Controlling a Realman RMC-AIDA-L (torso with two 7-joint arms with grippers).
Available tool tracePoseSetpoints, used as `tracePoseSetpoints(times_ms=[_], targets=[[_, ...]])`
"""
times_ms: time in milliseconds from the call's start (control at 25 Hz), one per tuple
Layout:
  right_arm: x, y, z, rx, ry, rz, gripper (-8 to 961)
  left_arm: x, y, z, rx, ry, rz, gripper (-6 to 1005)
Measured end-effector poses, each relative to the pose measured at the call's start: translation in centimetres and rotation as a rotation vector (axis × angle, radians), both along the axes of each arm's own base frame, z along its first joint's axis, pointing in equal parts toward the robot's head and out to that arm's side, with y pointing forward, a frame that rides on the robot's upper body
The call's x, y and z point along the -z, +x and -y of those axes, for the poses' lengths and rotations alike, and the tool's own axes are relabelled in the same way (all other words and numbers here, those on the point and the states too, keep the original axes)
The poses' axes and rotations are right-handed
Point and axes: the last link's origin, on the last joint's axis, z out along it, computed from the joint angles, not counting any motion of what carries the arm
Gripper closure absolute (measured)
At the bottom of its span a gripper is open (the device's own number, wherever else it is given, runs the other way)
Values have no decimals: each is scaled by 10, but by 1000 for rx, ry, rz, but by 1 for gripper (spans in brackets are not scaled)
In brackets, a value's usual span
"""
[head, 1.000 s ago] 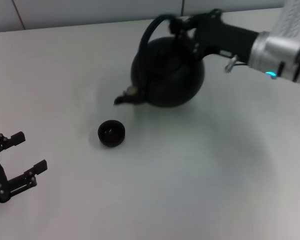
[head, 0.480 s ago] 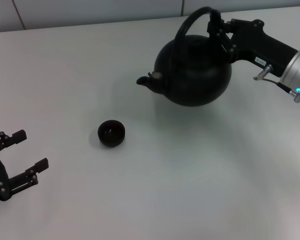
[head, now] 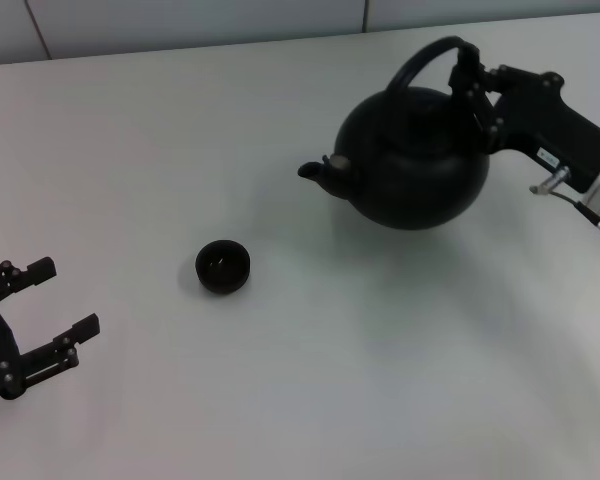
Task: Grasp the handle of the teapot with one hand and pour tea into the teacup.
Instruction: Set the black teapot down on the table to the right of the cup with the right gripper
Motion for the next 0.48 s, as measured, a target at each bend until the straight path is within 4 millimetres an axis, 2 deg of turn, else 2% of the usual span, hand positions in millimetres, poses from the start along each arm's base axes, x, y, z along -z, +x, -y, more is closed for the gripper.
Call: tracePoseSetpoints(times_ms=[480], targets=[[19, 12, 14, 61, 33, 42, 766, 1, 1, 0, 8, -6, -3, 214]])
